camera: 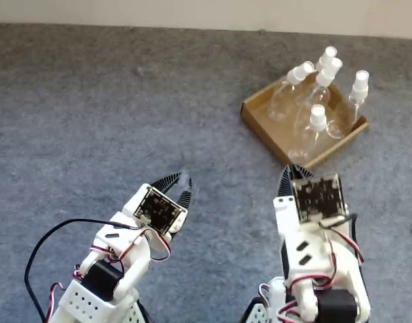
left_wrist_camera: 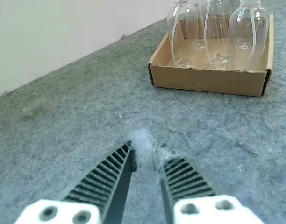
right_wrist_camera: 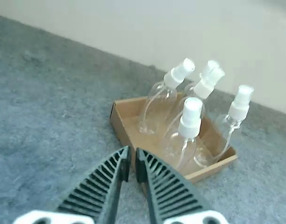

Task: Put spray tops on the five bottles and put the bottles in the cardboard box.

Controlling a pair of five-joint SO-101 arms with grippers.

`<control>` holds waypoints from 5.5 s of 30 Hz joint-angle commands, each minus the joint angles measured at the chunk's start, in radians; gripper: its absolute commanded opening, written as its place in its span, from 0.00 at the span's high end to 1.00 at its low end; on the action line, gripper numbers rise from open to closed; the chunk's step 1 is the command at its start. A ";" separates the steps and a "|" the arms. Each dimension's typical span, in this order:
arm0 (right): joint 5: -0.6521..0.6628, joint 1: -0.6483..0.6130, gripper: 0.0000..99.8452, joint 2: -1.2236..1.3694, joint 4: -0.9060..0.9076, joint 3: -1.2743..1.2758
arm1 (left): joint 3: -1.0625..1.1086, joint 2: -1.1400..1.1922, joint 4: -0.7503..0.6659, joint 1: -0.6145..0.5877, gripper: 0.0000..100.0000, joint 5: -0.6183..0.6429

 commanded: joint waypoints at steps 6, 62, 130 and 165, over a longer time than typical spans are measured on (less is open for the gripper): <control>0.002 -0.010 1.00 -0.143 0.016 0.054 | 0.021 -0.002 0.005 -0.010 1.00 -0.008; -0.376 -0.010 0.99 -0.140 0.168 0.785 | 0.021 0.004 0.012 -0.010 0.99 -0.011; -0.373 -0.008 0.99 -0.140 0.170 0.783 | 0.022 0.004 0.732 -0.473 1.00 0.117; -0.373 -0.008 0.99 -0.140 0.170 0.783 | 0.022 -0.001 0.735 -0.473 1.00 0.117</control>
